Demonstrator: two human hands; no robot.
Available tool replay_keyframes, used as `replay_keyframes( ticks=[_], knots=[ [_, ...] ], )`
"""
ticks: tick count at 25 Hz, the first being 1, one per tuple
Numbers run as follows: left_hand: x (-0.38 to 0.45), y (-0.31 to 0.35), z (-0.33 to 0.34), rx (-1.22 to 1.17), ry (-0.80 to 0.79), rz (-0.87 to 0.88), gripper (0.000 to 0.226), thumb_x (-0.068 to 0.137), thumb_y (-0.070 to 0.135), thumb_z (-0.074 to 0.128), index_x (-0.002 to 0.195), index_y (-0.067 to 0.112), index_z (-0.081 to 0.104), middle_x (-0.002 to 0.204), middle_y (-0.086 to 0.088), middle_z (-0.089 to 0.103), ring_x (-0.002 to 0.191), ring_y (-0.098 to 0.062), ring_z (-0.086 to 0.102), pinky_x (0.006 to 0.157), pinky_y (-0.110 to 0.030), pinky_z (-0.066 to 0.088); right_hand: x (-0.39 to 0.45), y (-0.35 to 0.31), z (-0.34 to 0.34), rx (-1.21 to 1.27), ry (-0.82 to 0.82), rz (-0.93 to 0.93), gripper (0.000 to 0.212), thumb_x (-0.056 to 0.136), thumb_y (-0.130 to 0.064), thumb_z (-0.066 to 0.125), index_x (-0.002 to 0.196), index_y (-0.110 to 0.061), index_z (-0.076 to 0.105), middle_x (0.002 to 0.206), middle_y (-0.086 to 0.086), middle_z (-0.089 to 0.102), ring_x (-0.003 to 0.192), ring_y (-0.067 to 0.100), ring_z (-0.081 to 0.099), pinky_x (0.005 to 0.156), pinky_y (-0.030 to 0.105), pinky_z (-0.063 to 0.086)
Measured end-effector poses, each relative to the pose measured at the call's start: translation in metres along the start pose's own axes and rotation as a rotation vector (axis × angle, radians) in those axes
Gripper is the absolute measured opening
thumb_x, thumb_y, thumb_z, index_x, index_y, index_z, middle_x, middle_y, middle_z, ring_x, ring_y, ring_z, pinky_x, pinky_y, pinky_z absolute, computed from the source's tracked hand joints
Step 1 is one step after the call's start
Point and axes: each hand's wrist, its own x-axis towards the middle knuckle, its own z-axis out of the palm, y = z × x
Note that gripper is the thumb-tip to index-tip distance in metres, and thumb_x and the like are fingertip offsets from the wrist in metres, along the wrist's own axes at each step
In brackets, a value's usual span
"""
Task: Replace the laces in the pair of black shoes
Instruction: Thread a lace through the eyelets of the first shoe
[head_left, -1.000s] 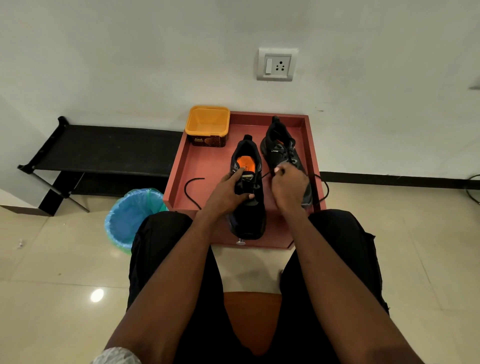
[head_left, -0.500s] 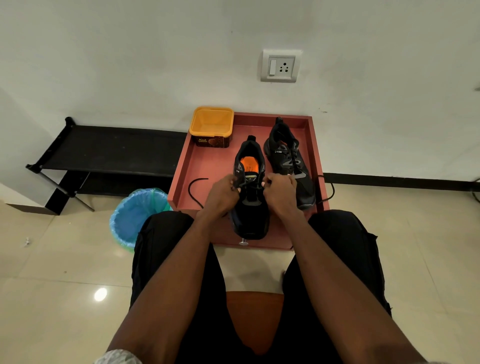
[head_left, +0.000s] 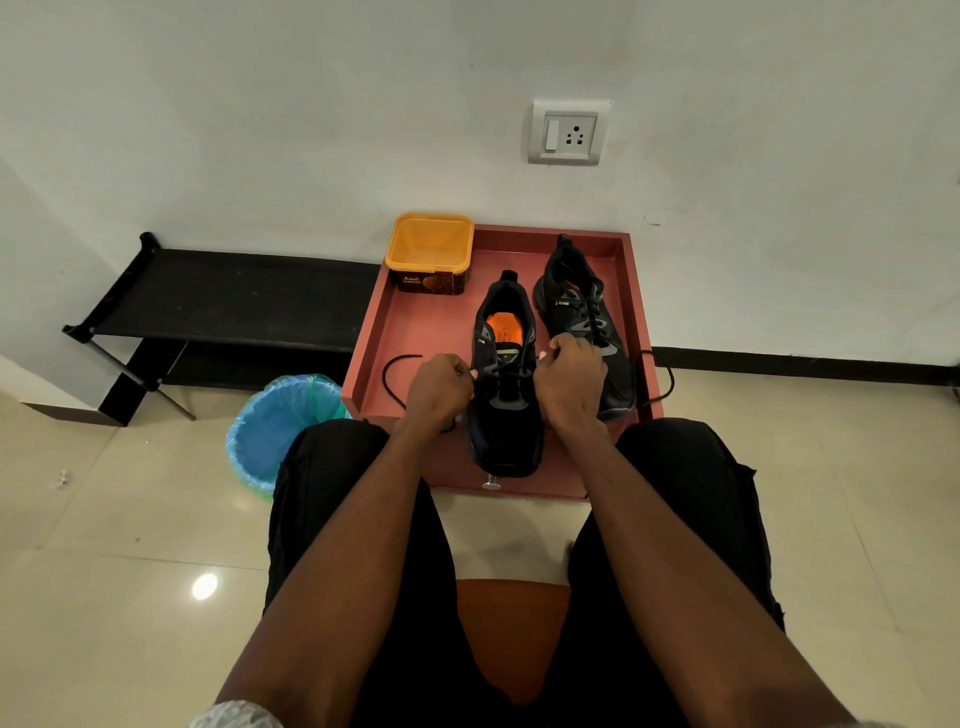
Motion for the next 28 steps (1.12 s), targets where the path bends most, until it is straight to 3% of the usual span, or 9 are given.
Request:
replay_keyframes(
  ticks=[2, 4, 7, 9, 11, 15, 19, 24, 28],
  knots=[
    [-0.005, 0.005, -0.006, -0.073, -0.119, -0.056, 0.020, 0.095, 0.014, 0.058, 0.081, 0.002, 0.067, 0.069, -0.009, 0.070, 0.054, -0.020, 0.062, 0.054, -0.029, 0.052, -0.003, -0.006, -0.001, 0.093, -0.008, 0.012, 0.015, 0.094, -0.013, 0.050, 0.104, -0.013, 0.062, 0.095, 0.005, 0.066, 0.092, 0.024, 0.060, 0.085, 0.043, 0.050],
    [-0.017, 0.013, -0.017, -0.189, -0.276, -0.072, 0.023, 0.097, 0.019, 0.061, 0.084, 0.001, 0.067, 0.069, -0.010, 0.069, 0.046, -0.013, 0.057, 0.048, -0.023, 0.046, -0.009, -0.016, 0.002, 0.231, -0.238, 0.086, 0.006, 0.094, -0.021, 0.051, 0.095, -0.020, 0.057, 0.088, 0.004, 0.068, 0.082, 0.021, 0.064, 0.074, 0.040, 0.053],
    [-0.036, 0.020, -0.038, -0.290, -0.610, 0.000, 0.023, 0.099, 0.018, 0.058, 0.103, -0.001, 0.070, 0.090, -0.012, 0.075, 0.066, -0.012, 0.069, 0.063, -0.023, 0.055, -0.023, -0.029, 0.004, 0.509, -0.594, 0.246, 0.013, 0.093, -0.033, 0.059, 0.095, -0.022, 0.053, 0.086, 0.004, 0.071, 0.074, 0.018, 0.067, 0.077, 0.041, 0.054],
    [-0.044, 0.016, -0.048, -0.263, -0.760, -0.002, 0.025, 0.096, 0.014, 0.061, 0.113, -0.002, 0.069, 0.098, -0.011, 0.075, 0.080, -0.012, 0.070, 0.075, -0.022, 0.055, -0.024, -0.038, -0.008, 0.819, -0.626, 0.295, 0.021, 0.097, -0.018, 0.059, 0.115, -0.014, 0.049, 0.087, 0.008, 0.073, 0.072, 0.019, 0.069, 0.076, 0.039, 0.055],
    [-0.045, 0.012, -0.053, -0.191, -0.694, -0.018, 0.023, 0.093, 0.010, 0.063, 0.113, 0.001, 0.071, 0.105, -0.010, 0.074, 0.090, -0.014, 0.067, 0.082, -0.023, 0.054, -0.020, -0.044, -0.028, 1.039, -0.517, 0.282, 0.026, 0.099, -0.007, 0.053, 0.124, -0.009, 0.045, 0.084, 0.011, 0.071, 0.069, 0.022, 0.068, 0.068, 0.033, 0.055],
    [-0.038, 0.019, -0.051, -0.411, -0.200, 0.034, 0.044, 0.093, -0.008, 0.048, 0.132, 0.011, 0.057, 0.135, -0.004, 0.059, 0.122, -0.013, 0.055, 0.098, -0.030, 0.046, -0.004, -0.034, -0.059, 1.177, -0.485, 0.197, 0.023, 0.102, -0.006, 0.047, 0.125, -0.005, 0.048, 0.078, 0.008, 0.066, 0.058, 0.019, 0.059, 0.057, 0.029, 0.050],
    [-0.038, 0.033, -0.040, -0.738, -0.301, 0.313, 0.073, 0.085, -0.018, 0.049, 0.148, 0.019, 0.039, 0.145, 0.002, 0.052, 0.120, 0.001, 0.055, 0.086, -0.015, 0.049, -0.002, -0.032, -0.069, 1.100, -0.652, 0.148, 0.026, 0.102, -0.007, 0.048, 0.128, -0.002, 0.049, 0.074, 0.007, 0.063, 0.052, 0.016, 0.052, 0.051, 0.028, 0.042],
    [-0.036, 0.043, -0.033, -0.772, -0.197, 0.292, 0.038, 0.090, -0.002, 0.064, 0.128, 0.001, 0.060, 0.096, 0.001, 0.066, 0.090, -0.005, 0.064, 0.084, -0.020, 0.050, 0.010, -0.022, -0.075, 1.236, -0.584, 0.186, 0.012, 0.100, -0.004, 0.049, 0.110, -0.007, 0.055, 0.071, 0.004, 0.056, 0.049, 0.013, 0.044, 0.046, 0.024, 0.035],
    [-0.038, 0.044, -0.036, -0.657, -0.191, 0.338, 0.054, 0.090, 0.003, 0.066, 0.140, 0.010, 0.049, 0.123, 0.007, 0.060, 0.102, 0.013, 0.057, 0.085, -0.009, 0.047, 0.018, -0.015, -0.080, 1.163, -0.606, 0.158, 0.006, 0.099, -0.007, 0.050, 0.097, -0.012, 0.053, 0.069, 0.003, 0.055, 0.046, 0.013, 0.036, 0.044, 0.024, 0.027]
  ],
)
